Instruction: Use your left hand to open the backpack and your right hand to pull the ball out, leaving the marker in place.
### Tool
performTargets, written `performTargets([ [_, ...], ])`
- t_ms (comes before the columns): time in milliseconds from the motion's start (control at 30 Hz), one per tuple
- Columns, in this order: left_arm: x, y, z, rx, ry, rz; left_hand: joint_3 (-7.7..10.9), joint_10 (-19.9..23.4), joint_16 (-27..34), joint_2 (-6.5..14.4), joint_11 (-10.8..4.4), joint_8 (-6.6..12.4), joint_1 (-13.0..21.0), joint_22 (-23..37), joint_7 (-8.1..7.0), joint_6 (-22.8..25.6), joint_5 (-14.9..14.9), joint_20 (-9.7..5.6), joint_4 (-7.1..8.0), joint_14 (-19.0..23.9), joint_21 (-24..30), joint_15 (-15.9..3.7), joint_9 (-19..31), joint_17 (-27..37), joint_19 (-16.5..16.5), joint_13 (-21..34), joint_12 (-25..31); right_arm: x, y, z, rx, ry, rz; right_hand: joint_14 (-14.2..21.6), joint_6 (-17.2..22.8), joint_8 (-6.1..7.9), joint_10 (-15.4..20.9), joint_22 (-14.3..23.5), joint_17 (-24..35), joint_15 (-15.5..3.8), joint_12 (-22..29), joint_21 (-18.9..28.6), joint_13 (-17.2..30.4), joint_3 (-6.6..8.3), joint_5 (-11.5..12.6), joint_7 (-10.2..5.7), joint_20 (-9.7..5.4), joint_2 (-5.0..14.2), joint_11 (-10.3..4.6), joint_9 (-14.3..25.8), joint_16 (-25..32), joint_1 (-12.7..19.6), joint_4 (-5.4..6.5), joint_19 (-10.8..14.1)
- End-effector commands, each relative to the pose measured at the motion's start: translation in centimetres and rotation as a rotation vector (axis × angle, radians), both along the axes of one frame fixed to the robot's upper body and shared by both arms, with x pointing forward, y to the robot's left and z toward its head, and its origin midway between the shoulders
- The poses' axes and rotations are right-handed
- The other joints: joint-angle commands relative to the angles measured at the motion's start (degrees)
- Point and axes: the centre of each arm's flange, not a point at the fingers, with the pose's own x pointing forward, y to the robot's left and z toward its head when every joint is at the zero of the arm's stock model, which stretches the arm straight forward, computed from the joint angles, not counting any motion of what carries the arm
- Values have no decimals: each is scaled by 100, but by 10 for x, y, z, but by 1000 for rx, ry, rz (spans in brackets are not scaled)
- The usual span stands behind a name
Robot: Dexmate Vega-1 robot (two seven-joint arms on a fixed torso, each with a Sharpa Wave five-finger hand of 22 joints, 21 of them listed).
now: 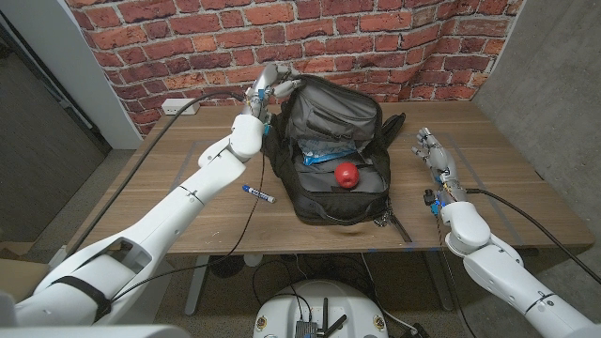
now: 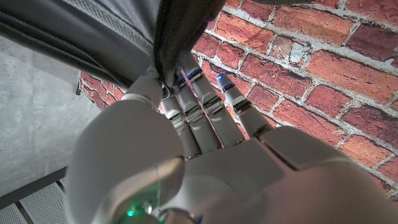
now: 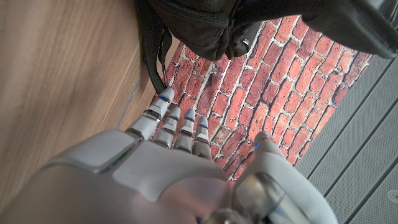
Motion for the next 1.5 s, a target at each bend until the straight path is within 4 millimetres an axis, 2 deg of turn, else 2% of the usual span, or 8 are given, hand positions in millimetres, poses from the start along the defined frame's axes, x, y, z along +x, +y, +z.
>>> performTargets([
  [33, 9, -7, 7, -20, 35, -28, 73, 11, -22, 73, -3, 29, 14, 22, 75, 69, 44, -796, 61, 43, -9, -76, 26, 18, 58, 19, 22, -22, 9, 2, -85, -23, -67, 91, 113, 34, 84, 20, 19, -7, 27, 38, 15, 17, -14, 1, 3, 191, -17, 22, 47, 41, -62, 70],
  [600, 11, -7, 8, -29, 50, -20, 94, 39, -9, 76, -5, 27, 27, 21, 85, 74, 47, -798, 55, 82, -11, -78, 29, 23, 73, 20, 34, -38, 18, -7, -136, -54, -92, 187, 175, 33, 170, 19, -5, -31, 34, 44, 17, 35, -16, -14, 8, 169, -36, 24, 68, 99, -133, 154],
  [1000, 15, -7, 10, -35, 51, -15, 106, 42, -13, 73, -7, 26, 30, 21, 97, 77, 49, -799, 54, 85, -13, -76, 31, 21, 78, 21, 35, -50, 22, -8, -204, -76, -108, 243, 190, 23, 169, 18, -63, -34, 16, 34, 16, 81, -20, -26, 28, 105, -64, 24, 50, 237, -277, 178],
  [1500, 24, -15, 17, -49, 60, -32, 123, 69, -2, 80, -7, 27, 35, 21, 107, 89, 51, -801, 57, 127, -15, -75, 33, 25, 86, 21, 44, -67, 28, -16, -240, -106, -165, 470, 351, 59, 357, 20, -118, -86, 56, 54, 21, 109, -47, -30, 34, 53, -70, 29, 103, 373, -444, 323],
])
